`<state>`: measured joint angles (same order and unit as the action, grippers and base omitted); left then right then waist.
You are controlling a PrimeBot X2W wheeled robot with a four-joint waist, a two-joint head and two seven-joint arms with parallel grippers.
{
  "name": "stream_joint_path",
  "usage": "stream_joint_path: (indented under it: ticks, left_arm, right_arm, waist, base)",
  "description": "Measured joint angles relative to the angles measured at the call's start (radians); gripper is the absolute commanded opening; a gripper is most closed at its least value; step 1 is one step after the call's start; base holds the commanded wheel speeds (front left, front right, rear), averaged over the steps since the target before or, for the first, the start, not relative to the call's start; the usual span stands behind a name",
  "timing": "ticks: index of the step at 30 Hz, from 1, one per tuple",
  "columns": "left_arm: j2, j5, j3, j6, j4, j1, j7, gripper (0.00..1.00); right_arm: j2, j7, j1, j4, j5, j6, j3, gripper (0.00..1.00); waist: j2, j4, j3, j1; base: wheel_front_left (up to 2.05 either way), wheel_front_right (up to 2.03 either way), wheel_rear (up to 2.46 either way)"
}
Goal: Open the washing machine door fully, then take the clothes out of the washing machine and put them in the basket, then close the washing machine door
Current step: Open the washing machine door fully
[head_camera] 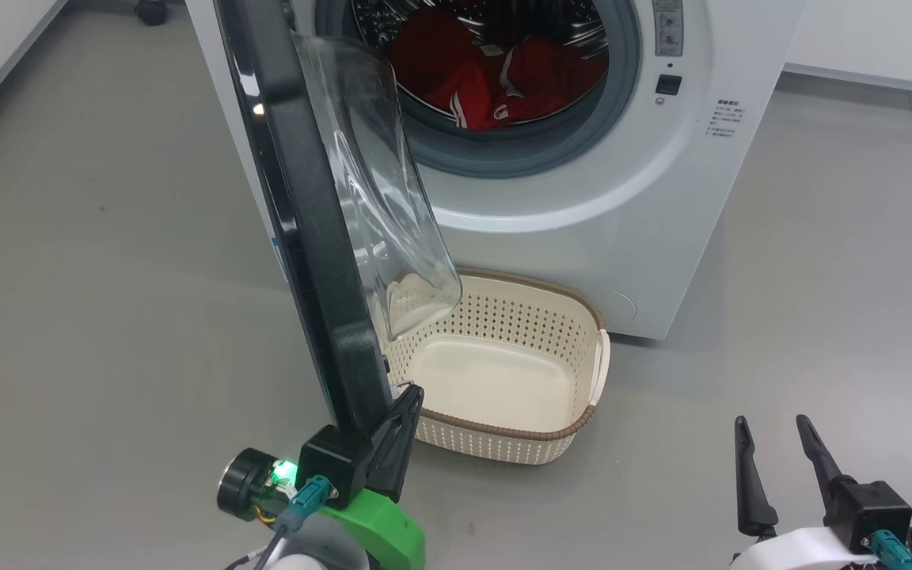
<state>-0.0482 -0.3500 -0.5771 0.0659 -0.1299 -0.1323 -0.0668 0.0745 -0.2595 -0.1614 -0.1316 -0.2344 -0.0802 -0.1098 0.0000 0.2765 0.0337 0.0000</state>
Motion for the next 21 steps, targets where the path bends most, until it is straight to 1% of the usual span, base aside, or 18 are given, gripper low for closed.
stream_joint_path:
  ticks: [9,13,21]
  left_arm:
    - [0.001,-0.002,0.014,0.010,-0.026,-0.020,-0.023,0.00]
    - [0.002,-0.006,0.014,0.013,-0.031,-0.025,-0.031,0.00]
    - [0.006,-0.010,0.001,0.020,-0.041,-0.032,-0.050,0.00]
  right_arm:
    - [-0.004,0.000,0.002,0.000,0.007,0.002,0.005,1.00]
    - [-0.004,0.000,0.005,0.000,0.007,0.008,0.009,1.00]
    - [-0.004,0.000,0.009,0.002,0.010,0.009,0.021,1.00]
  waist:
    - [0.0000,0.003,0.008,0.0000]
    - [0.0000,0.007,0.012,0.0000]
    - [0.0000,0.029,0.026,0.0000]
  base:
    - [0.00,0.00,0.00]
    - [0.00,0.00,0.00]
    - [0.00,0.00,0.00]
